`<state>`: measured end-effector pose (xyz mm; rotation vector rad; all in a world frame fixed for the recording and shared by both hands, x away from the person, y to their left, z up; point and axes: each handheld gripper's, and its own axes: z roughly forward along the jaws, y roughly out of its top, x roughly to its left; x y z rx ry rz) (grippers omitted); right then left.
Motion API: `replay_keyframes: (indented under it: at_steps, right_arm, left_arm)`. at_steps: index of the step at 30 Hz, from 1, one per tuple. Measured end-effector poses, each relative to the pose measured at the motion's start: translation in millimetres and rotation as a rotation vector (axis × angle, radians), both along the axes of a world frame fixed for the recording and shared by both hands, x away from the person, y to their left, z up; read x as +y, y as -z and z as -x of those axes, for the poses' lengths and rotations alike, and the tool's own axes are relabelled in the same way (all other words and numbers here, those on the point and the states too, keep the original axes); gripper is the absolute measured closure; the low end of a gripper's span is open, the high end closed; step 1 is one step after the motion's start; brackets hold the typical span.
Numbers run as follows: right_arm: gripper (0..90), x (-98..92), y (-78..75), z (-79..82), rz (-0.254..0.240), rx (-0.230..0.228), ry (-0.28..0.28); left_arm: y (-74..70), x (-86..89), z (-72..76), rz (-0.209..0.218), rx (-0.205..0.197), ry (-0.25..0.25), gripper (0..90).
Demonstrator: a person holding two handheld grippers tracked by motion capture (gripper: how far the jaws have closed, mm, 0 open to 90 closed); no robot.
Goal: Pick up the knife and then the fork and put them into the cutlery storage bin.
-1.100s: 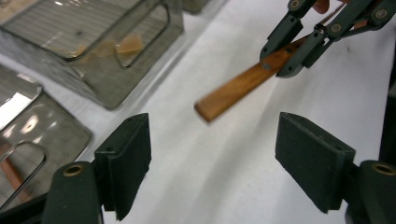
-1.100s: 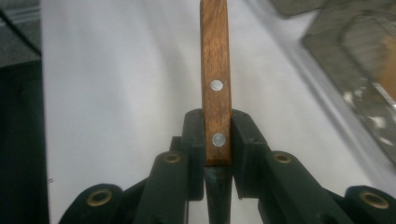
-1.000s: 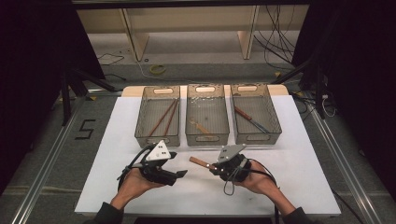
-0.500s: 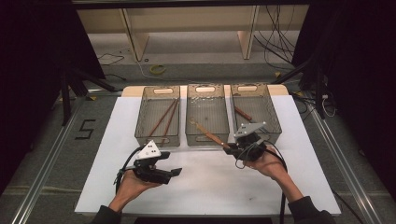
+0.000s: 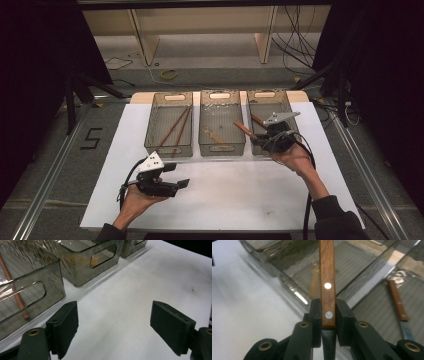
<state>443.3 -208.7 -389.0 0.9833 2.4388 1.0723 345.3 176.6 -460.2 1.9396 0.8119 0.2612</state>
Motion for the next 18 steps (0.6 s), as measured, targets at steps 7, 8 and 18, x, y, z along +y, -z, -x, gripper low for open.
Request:
replay_keyframes:
  at_steps: [7, 8, 18]
  right_arm:
    - [77.8, -11.5, -8.8, -27.9, 0.018, 0.003, 0.084]
    - [77.8, -13.0, -9.5, -32.1, 0.023, 0.003, 0.095]
    - [77.8, -26.0, -5.8, -71.9, 0.036, 0.041, 0.201]
  left_arm:
    - [3.8, 5.0, 2.0, 0.003, 0.000, -0.013, 21.8]
    - [4.0, 6.1, 2.2, 0.005, 0.000, -0.015, 21.9]
    - [5.8, 11.2, 6.8, 0.012, -0.007, -0.027, 21.7]
